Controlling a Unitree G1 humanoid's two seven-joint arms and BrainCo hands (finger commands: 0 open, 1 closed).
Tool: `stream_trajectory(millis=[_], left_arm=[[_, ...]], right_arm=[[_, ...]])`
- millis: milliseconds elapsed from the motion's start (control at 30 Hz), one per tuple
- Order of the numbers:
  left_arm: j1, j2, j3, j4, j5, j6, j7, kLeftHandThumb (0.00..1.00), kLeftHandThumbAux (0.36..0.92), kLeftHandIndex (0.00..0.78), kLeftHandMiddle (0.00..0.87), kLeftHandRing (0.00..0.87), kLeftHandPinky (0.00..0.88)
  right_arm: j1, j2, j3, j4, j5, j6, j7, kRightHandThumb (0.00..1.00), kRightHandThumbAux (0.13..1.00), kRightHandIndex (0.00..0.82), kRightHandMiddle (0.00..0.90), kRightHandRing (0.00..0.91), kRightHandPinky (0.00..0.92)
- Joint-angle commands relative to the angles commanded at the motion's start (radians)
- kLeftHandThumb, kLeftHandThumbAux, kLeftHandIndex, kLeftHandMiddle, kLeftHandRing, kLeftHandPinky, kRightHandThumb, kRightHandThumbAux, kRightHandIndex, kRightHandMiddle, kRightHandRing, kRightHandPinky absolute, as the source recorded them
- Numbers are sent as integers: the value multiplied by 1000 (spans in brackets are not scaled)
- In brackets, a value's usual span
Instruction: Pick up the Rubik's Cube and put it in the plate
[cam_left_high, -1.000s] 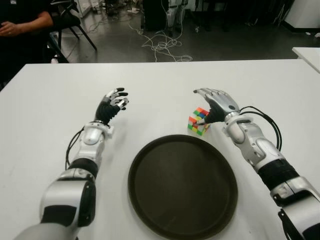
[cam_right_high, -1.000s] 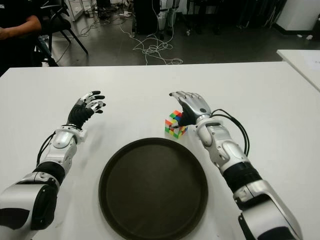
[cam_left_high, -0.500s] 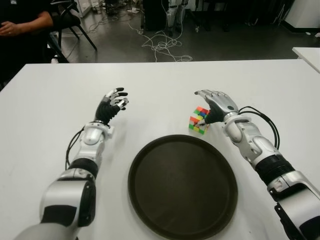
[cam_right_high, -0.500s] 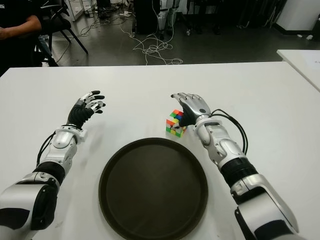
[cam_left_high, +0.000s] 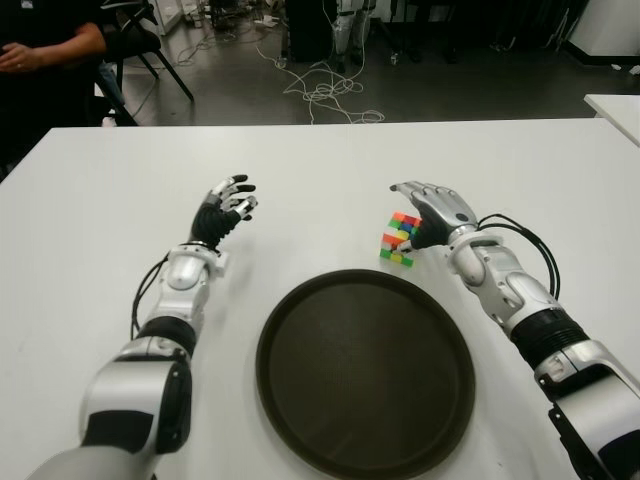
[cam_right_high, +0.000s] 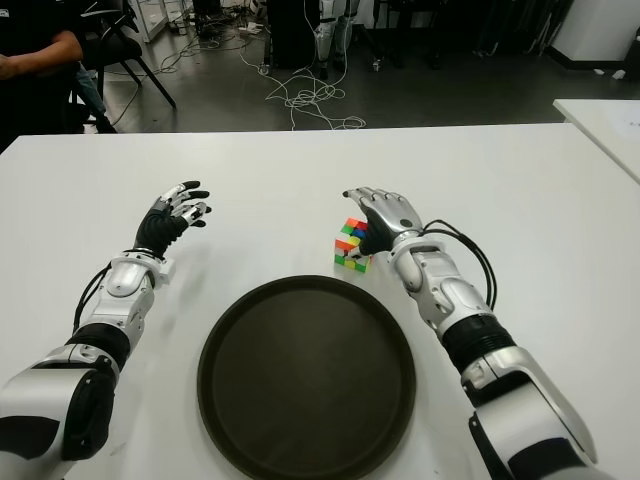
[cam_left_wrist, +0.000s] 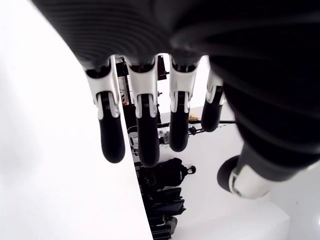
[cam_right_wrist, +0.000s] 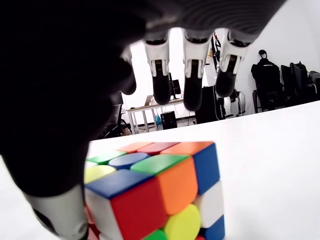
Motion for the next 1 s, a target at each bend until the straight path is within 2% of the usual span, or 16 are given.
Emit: stream_trajectory(millis=[433, 733, 867, 1000], left_arm=[[-2, 0, 2, 1, 0, 6, 3, 193, 661, 192, 247, 288, 368], [-2, -4, 9, 1, -8, 4, -3, 195, 646, 193, 246, 291, 374], [-2, -4, 9, 0, -9, -1, -5, 195, 639, 191, 243, 291, 372], [0, -4, 8, -2, -7, -6, -4, 189, 633, 193, 243, 292, 372]], right_arm=[[-28, 5, 10, 91, -1, -29, -47, 0, 809, 165, 210, 218, 188], [-36, 5, 15, 103, 3, -30, -41, 0, 813, 154, 196, 205, 182], [-35, 6, 21, 102, 7, -33, -22, 0, 793, 141, 173, 177, 136], [-36, 18, 39, 122, 2, -45, -16, 0, 785, 133, 159, 167, 138]])
